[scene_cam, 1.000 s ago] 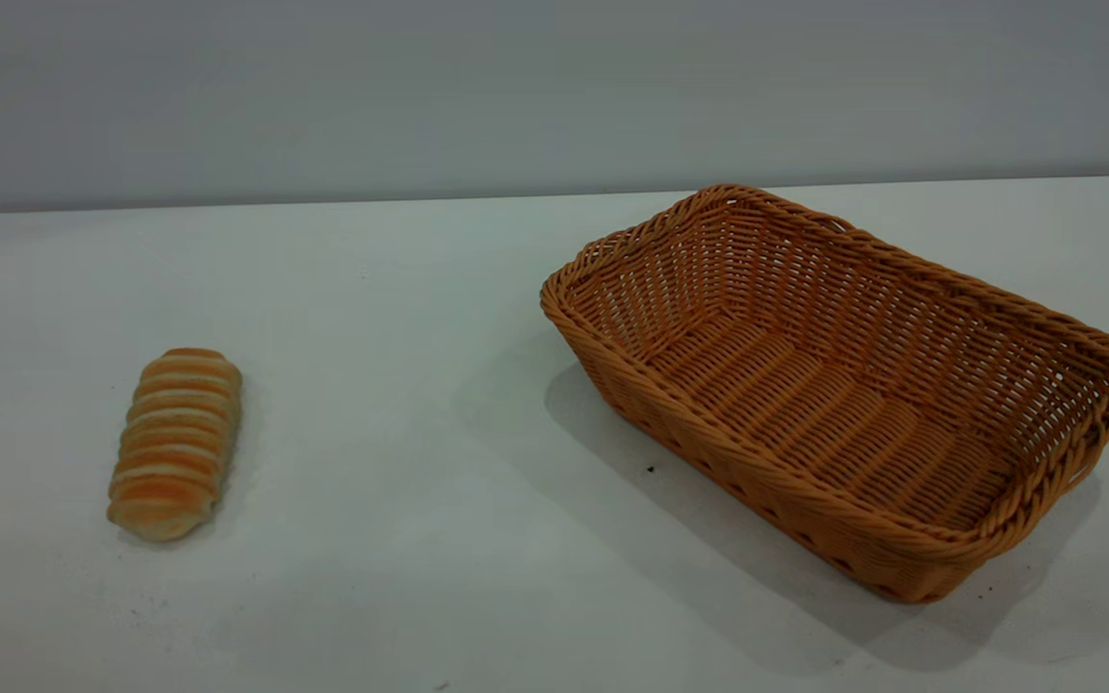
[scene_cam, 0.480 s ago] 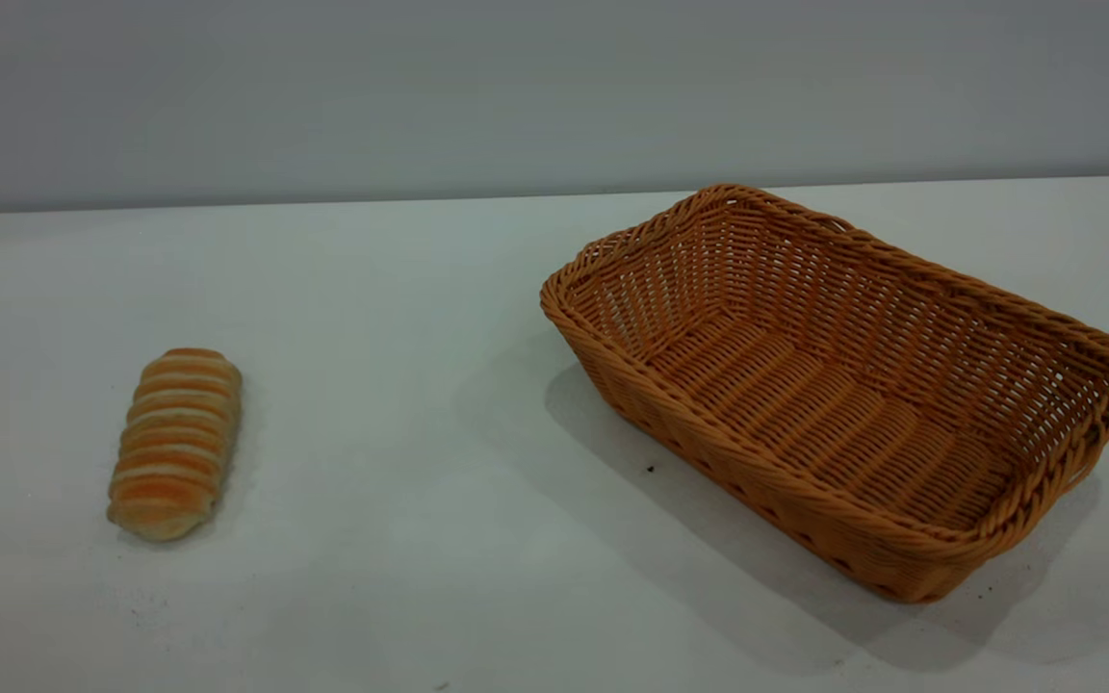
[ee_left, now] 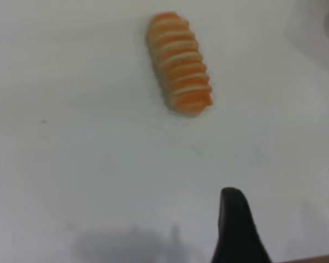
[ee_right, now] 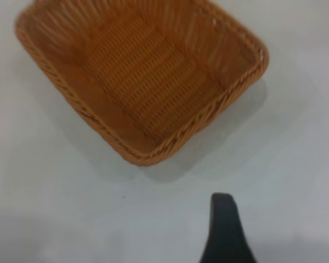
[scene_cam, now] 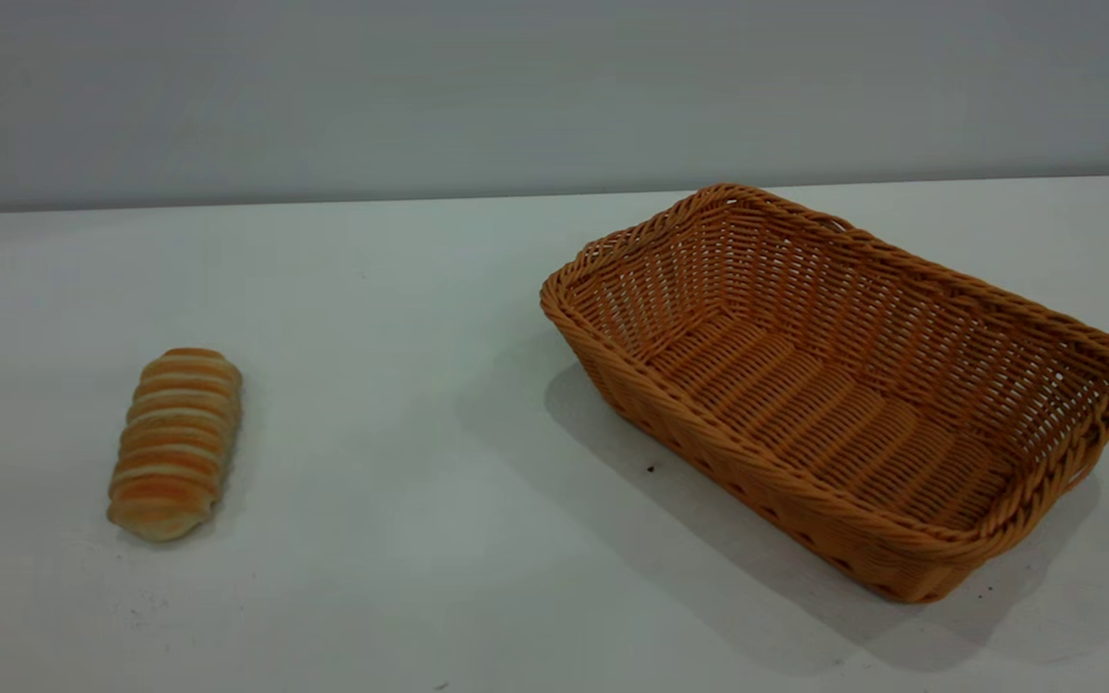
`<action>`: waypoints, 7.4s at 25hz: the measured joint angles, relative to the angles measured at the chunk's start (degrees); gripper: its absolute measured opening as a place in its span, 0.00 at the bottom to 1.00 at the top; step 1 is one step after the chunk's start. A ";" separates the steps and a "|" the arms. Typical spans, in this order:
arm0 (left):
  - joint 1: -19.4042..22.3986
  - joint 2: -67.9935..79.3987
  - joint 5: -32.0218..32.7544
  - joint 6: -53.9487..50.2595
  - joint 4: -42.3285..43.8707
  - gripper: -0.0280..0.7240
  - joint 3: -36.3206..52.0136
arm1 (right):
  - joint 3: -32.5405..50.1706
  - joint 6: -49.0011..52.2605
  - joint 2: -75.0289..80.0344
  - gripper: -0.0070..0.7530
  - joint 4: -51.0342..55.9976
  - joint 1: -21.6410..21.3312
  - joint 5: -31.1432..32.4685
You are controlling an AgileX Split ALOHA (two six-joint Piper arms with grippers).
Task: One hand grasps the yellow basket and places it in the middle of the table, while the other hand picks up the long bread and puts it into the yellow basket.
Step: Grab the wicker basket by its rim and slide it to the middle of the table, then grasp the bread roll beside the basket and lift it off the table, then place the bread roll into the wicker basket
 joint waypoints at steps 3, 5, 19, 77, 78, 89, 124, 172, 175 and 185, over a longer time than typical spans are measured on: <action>0.00 9.87 -5.65 0.00 -0.47 0.72 -0.62 | -2.58 1.31 11.63 0.69 1.61 0.00 -4.37; 0.00 15.60 -7.27 0.05 -0.58 0.72 -2.14 | -5.26 1.69 18.74 0.69 3.28 0.00 -6.29; -0.31 24.93 -10.00 0.16 -0.92 0.72 -9.03 | -15.21 4.02 52.64 0.69 8.85 0.00 -11.40; -0.31 24.98 -9.95 0.25 -2.75 0.72 -9.03 | -30.43 -23.71 81.92 0.08 33.98 9.64 -23.48; -0.31 24.98 -9.95 0.25 -3.00 0.72 -9.03 | -30.43 -23.96 82.23 0.09 34.29 9.72 -23.76; -0.31 25.51 -10.84 0.25 -3.19 0.72 -9.03 | -31.13 -38.89 82.64 0.53 46.46 9.72 -24.90; -0.31 75.09 -31.38 0.25 -3.30 0.72 -24.63 | -31.13 -34.16 46.68 0.78 17.82 9.72 3.52; -12.58 62.62 -19.85 0.44 -3.31 0.11 -30.85 | -30.91 -28.17 18.04 0.78 10.71 9.72 13.03; -17.01 63.42 -22.21 0.48 -3.37 0.11 -30.85 | -30.91 -28.17 14.63 0.78 10.71 9.72 13.39; -24.26 69.83 -27.23 0.43 -3.61 0.12 -30.85 | -30.91 -25.68 5.11 0.78 8.07 9.72 17.99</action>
